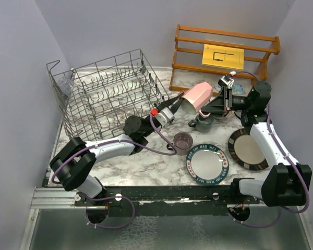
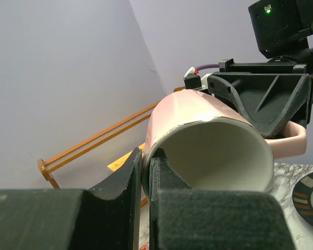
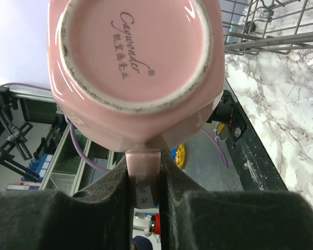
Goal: Load the mixed dishes into the dish rack
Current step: Pick up the cup at the center of the board.
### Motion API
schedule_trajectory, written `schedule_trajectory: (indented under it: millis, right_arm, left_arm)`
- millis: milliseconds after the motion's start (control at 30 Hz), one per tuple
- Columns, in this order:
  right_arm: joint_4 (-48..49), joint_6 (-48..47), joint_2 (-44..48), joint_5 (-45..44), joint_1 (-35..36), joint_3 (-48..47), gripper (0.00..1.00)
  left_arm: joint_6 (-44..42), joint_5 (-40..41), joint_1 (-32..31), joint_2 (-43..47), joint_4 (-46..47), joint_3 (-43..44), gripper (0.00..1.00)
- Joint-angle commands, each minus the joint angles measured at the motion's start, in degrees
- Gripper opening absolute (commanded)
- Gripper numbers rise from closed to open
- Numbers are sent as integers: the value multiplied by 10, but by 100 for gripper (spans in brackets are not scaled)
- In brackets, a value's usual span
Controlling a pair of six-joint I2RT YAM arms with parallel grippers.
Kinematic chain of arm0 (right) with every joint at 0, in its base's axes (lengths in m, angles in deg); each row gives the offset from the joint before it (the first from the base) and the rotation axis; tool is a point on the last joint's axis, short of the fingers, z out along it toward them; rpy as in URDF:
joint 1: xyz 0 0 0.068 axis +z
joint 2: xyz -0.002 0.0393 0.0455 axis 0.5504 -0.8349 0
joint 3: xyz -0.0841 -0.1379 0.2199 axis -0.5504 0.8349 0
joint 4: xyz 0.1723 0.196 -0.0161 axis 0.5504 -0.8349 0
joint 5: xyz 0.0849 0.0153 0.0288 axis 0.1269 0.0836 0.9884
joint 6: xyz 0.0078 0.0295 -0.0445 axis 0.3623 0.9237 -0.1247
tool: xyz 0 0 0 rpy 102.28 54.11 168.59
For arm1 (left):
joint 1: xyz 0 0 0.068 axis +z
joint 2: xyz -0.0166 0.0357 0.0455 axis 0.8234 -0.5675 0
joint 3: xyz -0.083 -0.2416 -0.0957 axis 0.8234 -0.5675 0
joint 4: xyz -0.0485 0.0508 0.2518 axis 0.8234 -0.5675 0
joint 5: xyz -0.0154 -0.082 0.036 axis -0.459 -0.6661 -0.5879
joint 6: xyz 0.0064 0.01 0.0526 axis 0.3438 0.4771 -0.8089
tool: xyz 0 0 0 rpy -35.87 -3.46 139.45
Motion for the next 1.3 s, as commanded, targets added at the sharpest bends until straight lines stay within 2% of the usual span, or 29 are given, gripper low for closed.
schedule_trajectory:
  millis: [0,67,100,233,300,400,500,567,667,700,733,800,967,1067,1167,1267]
  right_arm:
    - [60,0,5,-6,-1,14,1]
    - [94,13,8,-8,-1,25,1]
    - [105,13,10,-9,-1,28,1]
    - [124,-3,18,-19,-14,28,1]
    - [126,-16,19,-24,-22,26,1]
    - [126,-38,16,-28,-33,24,1]
    - [123,-66,10,-31,-37,20,1]
    - [101,-108,6,-35,-37,10,1]
    - [29,-208,-1,-45,-37,-22,1]
    - [4,-243,-3,-51,-37,-34,1]
    - [-21,-274,-7,-56,-37,-47,1]
    - [-39,-315,-14,-70,-36,-66,1]
    - [-67,-397,-36,-102,-18,-114,1]
    - [-118,-472,-53,-136,15,-158,1]
    - [-168,-547,-78,-180,57,-203,1]
    - [-211,-614,-103,-229,103,-253,1]
  left_arm:
    - [20,-29,-7,8,51,27,0]
    - [27,-24,-7,10,51,23,0]
    - [34,-19,-7,10,51,18,3]
    - [74,19,-7,20,80,-18,31]
    - [97,41,-7,29,93,-42,41]
    - [129,72,-8,56,83,-74,47]
    - [163,91,-7,92,47,-98,50]
    - [190,105,-7,126,-11,-106,53]
    - [219,125,-7,184,-160,-86,58]
    - [226,131,-7,200,-251,-68,59]
    - [231,134,-5,213,-293,-49,60]
    - [245,133,0,229,-440,-3,62]
    - [284,105,37,239,-661,104,71]
    - [319,37,104,234,-738,157,73]
    - [364,-43,176,235,-770,193,73]
    - [378,-64,213,247,-788,223,73]
